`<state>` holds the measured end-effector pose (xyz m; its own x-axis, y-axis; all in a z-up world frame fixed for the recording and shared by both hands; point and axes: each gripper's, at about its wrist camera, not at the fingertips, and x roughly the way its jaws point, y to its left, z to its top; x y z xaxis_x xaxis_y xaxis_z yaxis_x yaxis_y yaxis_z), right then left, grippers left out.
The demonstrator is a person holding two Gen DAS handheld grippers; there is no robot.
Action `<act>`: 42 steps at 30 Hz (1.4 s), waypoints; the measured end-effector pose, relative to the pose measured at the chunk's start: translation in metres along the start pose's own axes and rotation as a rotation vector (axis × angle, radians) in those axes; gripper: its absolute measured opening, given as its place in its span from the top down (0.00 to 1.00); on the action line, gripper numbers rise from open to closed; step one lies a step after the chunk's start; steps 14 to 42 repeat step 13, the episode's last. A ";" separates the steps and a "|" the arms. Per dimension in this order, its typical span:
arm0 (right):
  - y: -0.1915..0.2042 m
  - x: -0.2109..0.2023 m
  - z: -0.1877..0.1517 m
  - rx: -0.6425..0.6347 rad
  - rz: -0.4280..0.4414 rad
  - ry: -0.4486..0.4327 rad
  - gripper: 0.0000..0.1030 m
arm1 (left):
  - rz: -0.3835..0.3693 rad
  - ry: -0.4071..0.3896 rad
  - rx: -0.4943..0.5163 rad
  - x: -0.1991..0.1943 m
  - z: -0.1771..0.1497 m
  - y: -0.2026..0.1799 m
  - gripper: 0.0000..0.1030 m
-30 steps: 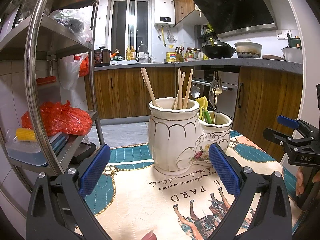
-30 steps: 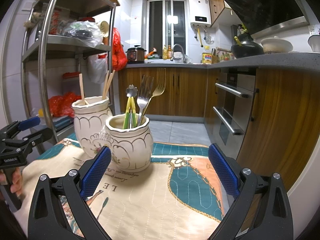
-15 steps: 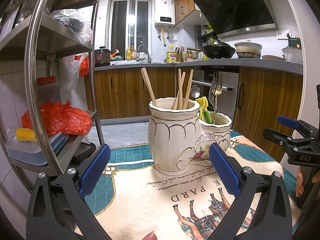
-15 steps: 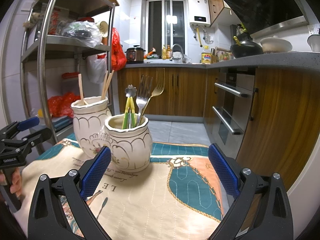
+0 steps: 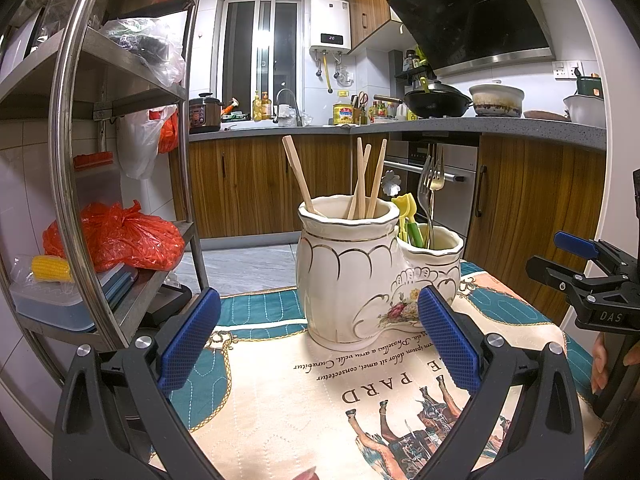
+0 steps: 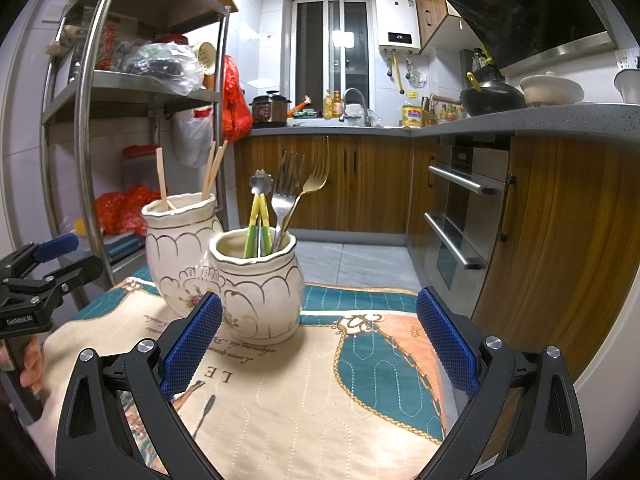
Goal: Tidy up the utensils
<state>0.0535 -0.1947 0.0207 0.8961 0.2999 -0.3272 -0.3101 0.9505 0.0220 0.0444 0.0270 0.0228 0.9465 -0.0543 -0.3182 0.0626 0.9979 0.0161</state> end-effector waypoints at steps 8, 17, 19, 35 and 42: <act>-0.001 -0.001 0.000 0.002 -0.002 -0.003 0.06 | 0.010 -0.001 -0.004 0.000 0.001 0.001 0.05; -0.003 -0.002 0.001 0.004 -0.003 -0.007 0.06 | 0.011 -0.001 -0.005 -0.001 0.002 0.001 0.05; -0.003 -0.002 0.001 0.004 -0.003 -0.007 0.06 | 0.011 -0.001 -0.005 -0.001 0.002 0.001 0.05; -0.003 -0.002 0.001 0.004 -0.003 -0.007 0.06 | 0.011 -0.001 -0.005 -0.001 0.002 0.001 0.05; -0.003 -0.002 0.001 0.004 -0.003 -0.007 0.06 | 0.011 -0.001 -0.005 -0.001 0.002 0.001 0.05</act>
